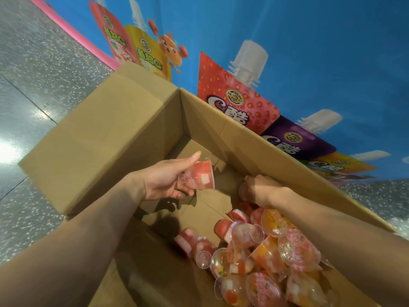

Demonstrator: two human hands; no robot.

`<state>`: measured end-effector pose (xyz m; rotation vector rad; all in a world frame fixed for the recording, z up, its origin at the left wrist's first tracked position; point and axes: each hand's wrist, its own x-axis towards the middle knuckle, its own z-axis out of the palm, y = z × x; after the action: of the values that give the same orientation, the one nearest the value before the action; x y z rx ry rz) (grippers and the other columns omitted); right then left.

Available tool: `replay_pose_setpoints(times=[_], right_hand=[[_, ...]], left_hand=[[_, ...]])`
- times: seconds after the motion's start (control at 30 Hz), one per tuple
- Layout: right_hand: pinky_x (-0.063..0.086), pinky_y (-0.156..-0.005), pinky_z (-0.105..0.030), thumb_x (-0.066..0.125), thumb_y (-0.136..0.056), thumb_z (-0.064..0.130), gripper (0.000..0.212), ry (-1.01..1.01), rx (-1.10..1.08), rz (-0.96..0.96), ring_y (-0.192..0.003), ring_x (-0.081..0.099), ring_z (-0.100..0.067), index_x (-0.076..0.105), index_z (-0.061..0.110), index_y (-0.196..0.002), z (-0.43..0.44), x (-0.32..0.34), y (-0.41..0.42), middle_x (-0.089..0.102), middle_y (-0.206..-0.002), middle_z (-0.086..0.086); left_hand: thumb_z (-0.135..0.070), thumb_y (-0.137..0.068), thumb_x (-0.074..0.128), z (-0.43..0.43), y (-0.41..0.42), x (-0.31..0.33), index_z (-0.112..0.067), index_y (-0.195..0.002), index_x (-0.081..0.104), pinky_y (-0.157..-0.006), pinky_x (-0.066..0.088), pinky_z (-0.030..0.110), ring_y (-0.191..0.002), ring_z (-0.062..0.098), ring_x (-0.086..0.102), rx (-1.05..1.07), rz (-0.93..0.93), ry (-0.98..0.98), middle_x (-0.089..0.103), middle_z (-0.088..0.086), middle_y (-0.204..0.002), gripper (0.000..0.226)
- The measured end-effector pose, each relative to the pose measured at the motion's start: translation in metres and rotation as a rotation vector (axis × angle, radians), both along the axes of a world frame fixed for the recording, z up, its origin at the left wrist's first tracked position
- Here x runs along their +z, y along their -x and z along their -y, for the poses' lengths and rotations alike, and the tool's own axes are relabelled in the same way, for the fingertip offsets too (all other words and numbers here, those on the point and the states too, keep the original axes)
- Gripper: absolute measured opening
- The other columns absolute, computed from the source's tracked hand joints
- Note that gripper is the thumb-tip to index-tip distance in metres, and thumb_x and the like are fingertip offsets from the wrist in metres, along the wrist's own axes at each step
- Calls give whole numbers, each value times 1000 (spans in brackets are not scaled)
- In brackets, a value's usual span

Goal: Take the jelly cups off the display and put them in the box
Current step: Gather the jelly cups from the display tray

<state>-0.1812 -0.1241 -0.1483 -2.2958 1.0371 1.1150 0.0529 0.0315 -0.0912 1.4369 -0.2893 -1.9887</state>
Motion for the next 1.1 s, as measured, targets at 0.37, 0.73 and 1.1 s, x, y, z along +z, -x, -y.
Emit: replay_pose_setpoints(times=[0.37, 0.73, 1.1], right_hand=[[48, -99, -38, 62, -88, 1, 46, 143, 12, -60, -123, 56, -30, 57, 20, -130, -5, -17, 0, 58, -131, -9], [50, -100, -34, 80, -84, 28, 47, -62, -400, 316, -115, 64, -21, 65, 21, -129, -4, -21, 0, 70, -120, -1], [57, -95, -45, 61, -89, 8, 39, -1091, -1210, 690, -117, 65, -31, 62, -2, -126, -5, 62, -27, 67, -126, -20]], left_hand=[[-66, -66, 73, -8, -8, -15, -30, -119, 70, -57, 45, 22, -74, 15, 60, -7, 130, -16, 71, 9, -93, 64], [-65, -59, 77, -7, -12, -8, -24, -111, 72, -64, 44, 26, -71, 17, 60, 6, 203, 52, 69, 14, -95, 67], [-64, -65, 76, -1, -20, 10, -19, -100, 78, -73, 50, 30, -82, 16, 70, 167, 234, 140, 75, 8, -94, 57]])
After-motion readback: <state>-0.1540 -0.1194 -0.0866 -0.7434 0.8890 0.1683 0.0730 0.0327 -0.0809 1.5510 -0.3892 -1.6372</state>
